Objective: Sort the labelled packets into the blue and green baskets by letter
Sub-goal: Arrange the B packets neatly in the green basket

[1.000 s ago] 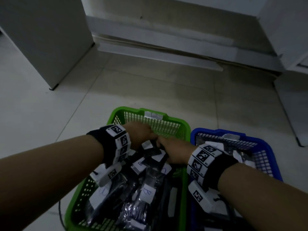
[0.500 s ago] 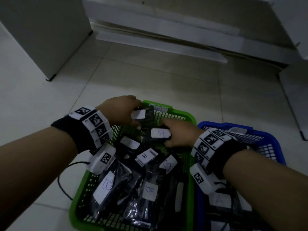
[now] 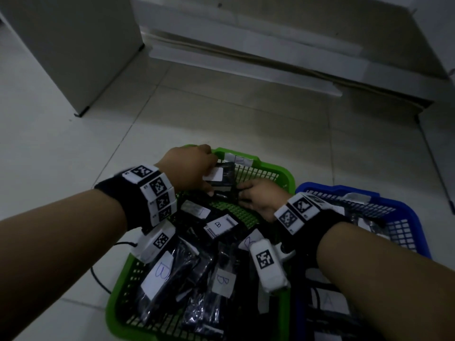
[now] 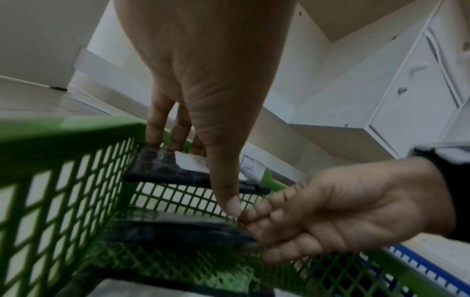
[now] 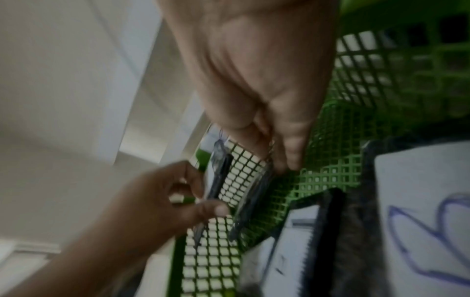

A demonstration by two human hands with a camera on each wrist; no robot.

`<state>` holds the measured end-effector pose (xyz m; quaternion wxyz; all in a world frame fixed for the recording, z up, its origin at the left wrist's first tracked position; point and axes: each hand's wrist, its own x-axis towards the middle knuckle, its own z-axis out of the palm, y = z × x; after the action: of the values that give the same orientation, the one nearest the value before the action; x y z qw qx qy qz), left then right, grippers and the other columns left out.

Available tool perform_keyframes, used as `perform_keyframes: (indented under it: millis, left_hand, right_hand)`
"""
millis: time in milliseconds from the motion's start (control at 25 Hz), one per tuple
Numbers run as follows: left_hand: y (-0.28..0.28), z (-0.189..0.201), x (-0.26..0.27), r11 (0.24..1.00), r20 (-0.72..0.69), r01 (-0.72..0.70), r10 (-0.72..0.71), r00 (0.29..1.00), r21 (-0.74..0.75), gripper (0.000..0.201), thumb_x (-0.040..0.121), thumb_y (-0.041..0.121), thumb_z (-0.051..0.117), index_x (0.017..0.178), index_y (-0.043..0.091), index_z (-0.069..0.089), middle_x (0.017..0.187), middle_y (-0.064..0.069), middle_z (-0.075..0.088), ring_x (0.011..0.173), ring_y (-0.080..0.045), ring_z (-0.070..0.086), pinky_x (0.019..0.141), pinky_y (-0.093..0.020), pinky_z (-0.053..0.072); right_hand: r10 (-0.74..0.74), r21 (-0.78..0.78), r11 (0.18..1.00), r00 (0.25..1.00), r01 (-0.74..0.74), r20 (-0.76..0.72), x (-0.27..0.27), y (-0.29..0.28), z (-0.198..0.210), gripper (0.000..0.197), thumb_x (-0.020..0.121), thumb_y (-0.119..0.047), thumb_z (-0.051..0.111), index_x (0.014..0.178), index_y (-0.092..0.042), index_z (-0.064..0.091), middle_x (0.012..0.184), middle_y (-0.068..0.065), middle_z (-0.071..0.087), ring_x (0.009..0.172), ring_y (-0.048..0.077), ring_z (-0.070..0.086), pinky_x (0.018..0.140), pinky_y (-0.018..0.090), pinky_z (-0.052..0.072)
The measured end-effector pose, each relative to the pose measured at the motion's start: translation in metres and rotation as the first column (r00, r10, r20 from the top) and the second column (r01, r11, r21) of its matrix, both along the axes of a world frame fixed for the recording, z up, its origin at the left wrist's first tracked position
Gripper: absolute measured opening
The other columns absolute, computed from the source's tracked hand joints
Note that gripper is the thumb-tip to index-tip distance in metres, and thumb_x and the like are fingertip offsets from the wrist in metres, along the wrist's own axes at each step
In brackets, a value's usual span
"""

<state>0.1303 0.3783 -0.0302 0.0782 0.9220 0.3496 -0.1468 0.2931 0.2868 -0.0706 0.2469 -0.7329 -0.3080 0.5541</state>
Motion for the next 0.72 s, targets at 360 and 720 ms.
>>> perform_keyframes:
  millis: [360,720]
  left_hand:
    - [-0.002,-0.011,0.000,0.994,-0.078,0.109,-0.110,0.991,-0.011,0.034,0.083,0.037,0.062,0.115,0.025,0.060,0.127,0.000,0.044,0.117,-0.022,0.049,0.085,-0.036,0.049]
    - [0.002,-0.012,0.001,0.985,-0.254,0.126,-0.152,0.955,-0.118,0.049,0.088,0.041,0.057,0.134,0.027,0.048,0.133,0.002,0.045,0.120,-0.020,0.050,0.086,-0.033,0.046]
  right_hand:
    - [0.589,-0.119,0.800,0.735,-0.588,0.336,-0.014,-0.021,0.010,0.063,0.073,-0.032,0.079,0.128,-0.017,0.051,0.127,0.007,0.055,0.113,0.024,0.056,0.095,0.033,0.048]
    - [0.230,-0.023,0.953,0.672,-0.303,0.704,0.024,-0.007,0.040,0.026,0.090,-0.007,0.055,0.115,-0.005,0.060,0.111,0.013,0.063,0.102,0.029,0.060,0.085,0.032,0.050]
